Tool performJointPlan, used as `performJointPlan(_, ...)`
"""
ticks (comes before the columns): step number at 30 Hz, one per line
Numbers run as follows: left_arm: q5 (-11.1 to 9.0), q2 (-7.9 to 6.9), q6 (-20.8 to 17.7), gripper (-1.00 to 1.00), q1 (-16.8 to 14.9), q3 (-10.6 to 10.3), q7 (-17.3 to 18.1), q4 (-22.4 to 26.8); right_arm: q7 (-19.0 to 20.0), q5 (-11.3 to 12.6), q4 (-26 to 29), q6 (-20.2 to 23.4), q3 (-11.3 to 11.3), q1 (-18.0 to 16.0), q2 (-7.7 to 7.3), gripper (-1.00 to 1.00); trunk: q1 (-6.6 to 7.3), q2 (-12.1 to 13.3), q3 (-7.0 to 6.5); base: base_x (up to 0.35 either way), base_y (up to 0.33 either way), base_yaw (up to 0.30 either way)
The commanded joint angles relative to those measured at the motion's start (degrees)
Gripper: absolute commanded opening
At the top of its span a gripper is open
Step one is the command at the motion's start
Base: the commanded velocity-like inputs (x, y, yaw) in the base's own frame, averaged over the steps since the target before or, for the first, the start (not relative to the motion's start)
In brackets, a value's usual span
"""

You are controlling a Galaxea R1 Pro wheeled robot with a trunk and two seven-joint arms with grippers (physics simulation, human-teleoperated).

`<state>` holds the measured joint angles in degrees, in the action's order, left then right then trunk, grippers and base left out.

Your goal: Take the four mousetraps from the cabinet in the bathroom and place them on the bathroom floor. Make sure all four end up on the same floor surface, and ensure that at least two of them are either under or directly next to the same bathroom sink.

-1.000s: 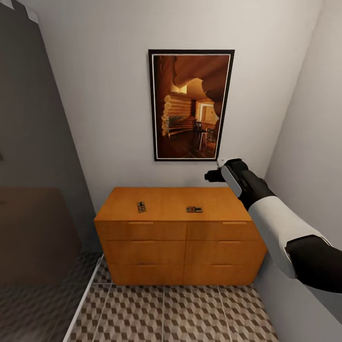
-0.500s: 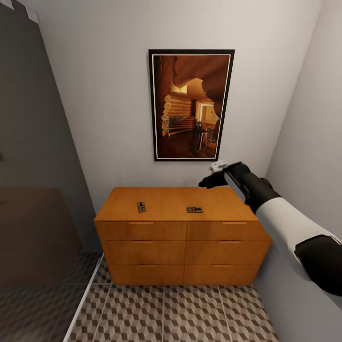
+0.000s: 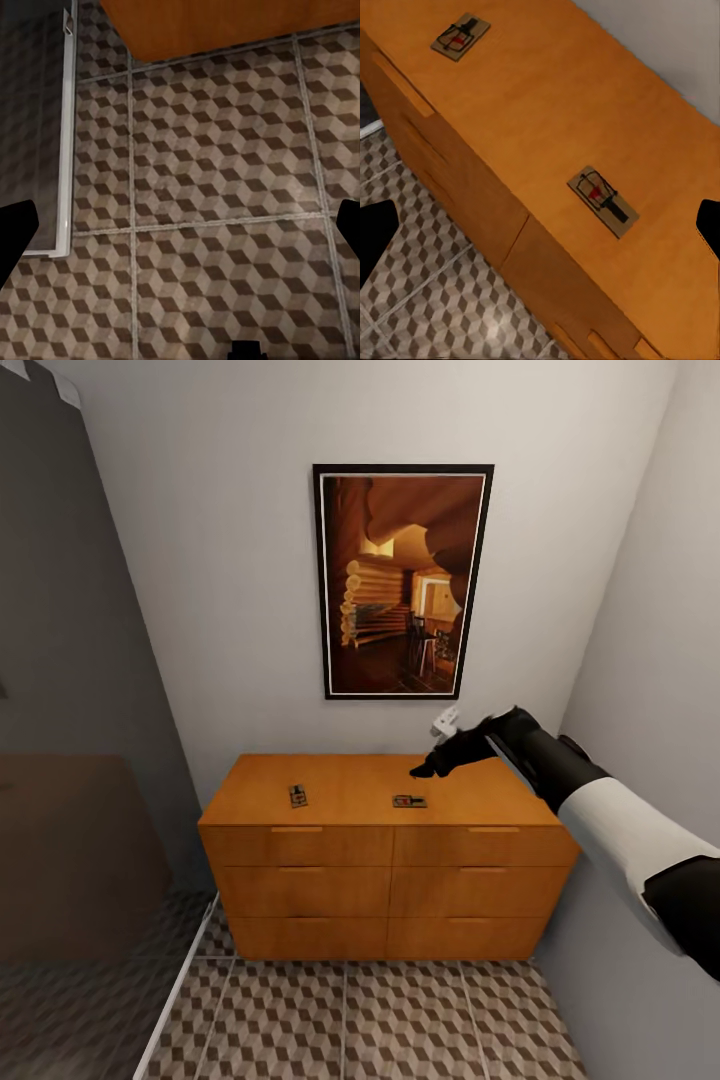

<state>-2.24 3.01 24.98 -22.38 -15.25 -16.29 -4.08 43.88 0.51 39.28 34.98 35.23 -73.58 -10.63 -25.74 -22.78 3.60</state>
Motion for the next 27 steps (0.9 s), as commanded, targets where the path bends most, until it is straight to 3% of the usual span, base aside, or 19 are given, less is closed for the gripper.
performJointPlan(1, -0.22, 0.06, 0.35, 1.0, -0.12, -0.48, -0.24, -0.27, 2.47, -2.58, 0.04, -1.71, 0.24, -0.07, -0.27, 1.0, -0.04, -0.14, 0.14, 0.0, 0.0, 0.0)
performJointPlan(5, -0.22, 0.11, 0.34, 1.0, -0.12, -0.48, -0.24, -0.28, 6.64, -6.99, -0.05, -4.73, 0.23, -0.07, -0.48, 1.0, -0.04, -0.14, 0.14, 0.0, 0.0, 0.0)
performJointPlan(9, -0.22, 0.14, 0.34, 1.0, -0.1, -0.48, -0.24, -0.29, 11.19, -9.13, -0.07, -6.12, 0.17, -0.07, -0.56, 1.0, -0.04, -0.14, 0.14, 0.0, 0.0, 0.0)
performJointPlan(17, -0.22, 0.15, 0.33, 1.0, -0.08, -0.48, -0.24, -0.28, 21.38, -10.44, -0.08, -7.09, 0.05, -0.07, -0.85, 1.0, -0.04, -0.14, 0.14, 0.0, 0.0, 0.0)
performJointPlan(27, -0.22, 0.15, 0.33, 1.0, -0.05, -0.48, -0.24, -0.27, 29.4, -10.65, -0.19, -9.71, 0.02, -0.07, -2.52, 1.0, -0.04, -0.14, 0.14, 0.0, 0.0, 0.0)
